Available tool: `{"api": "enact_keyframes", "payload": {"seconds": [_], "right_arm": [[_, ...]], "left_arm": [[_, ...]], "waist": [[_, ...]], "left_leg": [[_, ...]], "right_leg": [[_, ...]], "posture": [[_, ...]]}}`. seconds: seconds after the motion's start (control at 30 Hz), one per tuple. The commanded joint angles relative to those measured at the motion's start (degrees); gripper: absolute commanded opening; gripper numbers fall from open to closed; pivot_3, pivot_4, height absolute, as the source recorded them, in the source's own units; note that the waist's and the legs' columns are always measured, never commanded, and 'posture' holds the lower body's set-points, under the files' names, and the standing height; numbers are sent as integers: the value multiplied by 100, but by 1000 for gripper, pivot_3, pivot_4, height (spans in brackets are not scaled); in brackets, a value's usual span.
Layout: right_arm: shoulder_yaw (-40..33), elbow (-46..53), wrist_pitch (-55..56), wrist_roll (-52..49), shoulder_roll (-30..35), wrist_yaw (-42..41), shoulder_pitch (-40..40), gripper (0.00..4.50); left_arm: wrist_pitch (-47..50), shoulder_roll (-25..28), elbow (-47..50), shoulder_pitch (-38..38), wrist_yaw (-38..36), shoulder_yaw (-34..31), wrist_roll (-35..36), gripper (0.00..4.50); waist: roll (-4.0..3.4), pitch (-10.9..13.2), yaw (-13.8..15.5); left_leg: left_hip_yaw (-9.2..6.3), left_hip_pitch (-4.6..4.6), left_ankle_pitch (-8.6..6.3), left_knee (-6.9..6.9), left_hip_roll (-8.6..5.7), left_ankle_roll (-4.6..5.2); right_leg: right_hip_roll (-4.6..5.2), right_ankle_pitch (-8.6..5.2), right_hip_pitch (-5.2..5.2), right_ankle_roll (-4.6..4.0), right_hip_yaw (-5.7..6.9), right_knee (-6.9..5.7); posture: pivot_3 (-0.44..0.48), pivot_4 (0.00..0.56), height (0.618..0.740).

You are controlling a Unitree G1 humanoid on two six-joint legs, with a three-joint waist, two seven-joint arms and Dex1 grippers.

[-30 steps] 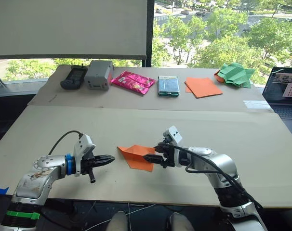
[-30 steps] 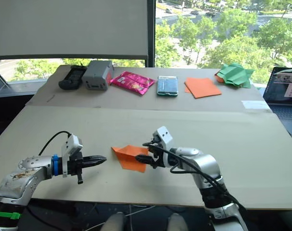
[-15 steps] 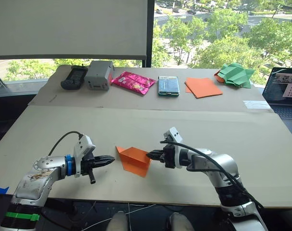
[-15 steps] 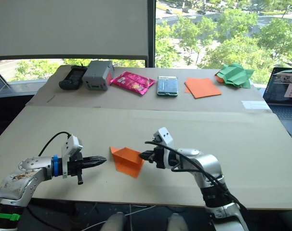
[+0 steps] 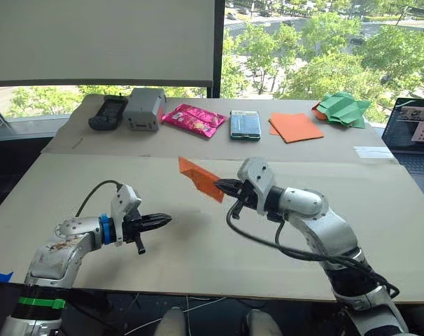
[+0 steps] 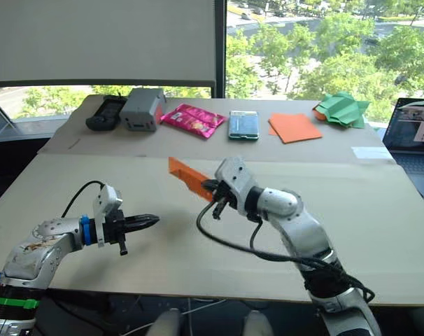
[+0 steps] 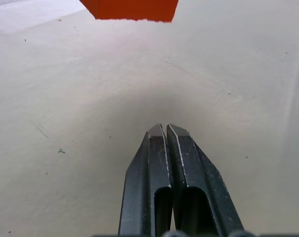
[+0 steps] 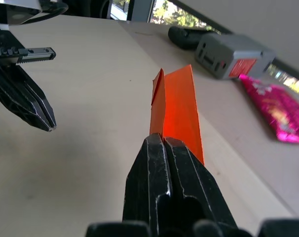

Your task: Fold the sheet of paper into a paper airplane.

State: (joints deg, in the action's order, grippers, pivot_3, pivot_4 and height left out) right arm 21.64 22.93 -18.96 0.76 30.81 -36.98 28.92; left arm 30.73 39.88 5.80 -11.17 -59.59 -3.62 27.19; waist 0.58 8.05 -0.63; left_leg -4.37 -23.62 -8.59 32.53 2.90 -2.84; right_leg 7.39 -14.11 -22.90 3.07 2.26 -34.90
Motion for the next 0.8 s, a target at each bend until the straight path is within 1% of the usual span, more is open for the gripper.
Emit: {"api": "enact_keyframes", "payload": {"seconds": [0.03,0.1,0.17,0.23,0.33,0.47,0.5,0.6,0.63,0.7,0.73,0.8], "right_arm": [[909,-173,2023,1998,544,428,-73,35],[1312,-758,2870,3166,847,1042,-116,35],[1532,-1284,3377,3842,981,1456,-151,35],[1584,-1645,3693,4081,959,1649,-194,35],[1542,-1994,3931,4177,857,1669,-287,35],[1294,-1809,3922,3526,747,1164,-610,1168],[1223,-1765,3907,3430,716,1096,-660,1550],[878,-1369,3656,2532,595,558,-786,2602],[786,-1259,3560,2312,555,396,-811,2602],[395,-839,2693,1370,218,28,-791,2602],[224,-734,2283,1081,42,-55,-735,2602],[-8,-700,1595,854,-240,-127,-613,2602]], "left_arm": [[61,26,76,-118,40,-165,138,145],[107,23,81,-150,47,-147,160,145],[150,22,101,-174,44,-121,179,145],[188,29,134,-189,44,-100,201,145],[273,38,208,-222,62,-87,251,145],[392,74,266,-276,108,-97,296,145],[406,78,273,-282,115,-94,300,145],[510,74,321,-367,164,-72,324,145],[533,75,329,-387,173,-68,328,145],[556,65,285,-476,180,-30,314,145],[563,58,261,-515,177,-15,307,145],[576,38,224,-576,171,9,301,145]], "waist": [[2,0,-7],[5,2,-7],[7,4,-4],[10,6,-6],[13,8,-11],[20,7,-12],[20,7,-12],[22,8,-9],[22,8,-9],[24,10,-9],[25,11,-8],[24,10,-7]], "left_leg": [[0,5,0,0,0,0],[2,22,-1,3,-1,-1],[3,27,-1,6,-1,-2],[4,25,-1,8,-1,-2],[4,28,0,14,-1,-2],[3,45,1,16,0,-1],[3,46,1,16,0,1],[3,47,7,18,0,10],[2,47,14,18,1,20],[2,46,13,18,1,20],[1,46,13,18,3,20],[0,46,12,18,3,17]], "right_leg": [[0,0,7,0,0,2],[0,-1,23,0,-1,6],[2,-2,31,0,-1,13],[3,-2,36,0,-2,21],[3,-1,46,0,-2,21],[3,-1,65,1,-2,9],[2,-1,67,1,-2,4],[2,-1,70,2,-3,0],[2,-1,71,2,-2,-1],[2,-1,70,1,-3,-2],[2,-1,71,1,-2,-2],[1,-1,70,1,-2,-4]], "posture": [[0,150,702],[0,150,702],[0,150,702],[0,150,702],[0,150,702],[0,150,702],[0,150,702],[0,150,702],[0,150,702],[0,150,702],[0,150,702],[0,150,702]]}}
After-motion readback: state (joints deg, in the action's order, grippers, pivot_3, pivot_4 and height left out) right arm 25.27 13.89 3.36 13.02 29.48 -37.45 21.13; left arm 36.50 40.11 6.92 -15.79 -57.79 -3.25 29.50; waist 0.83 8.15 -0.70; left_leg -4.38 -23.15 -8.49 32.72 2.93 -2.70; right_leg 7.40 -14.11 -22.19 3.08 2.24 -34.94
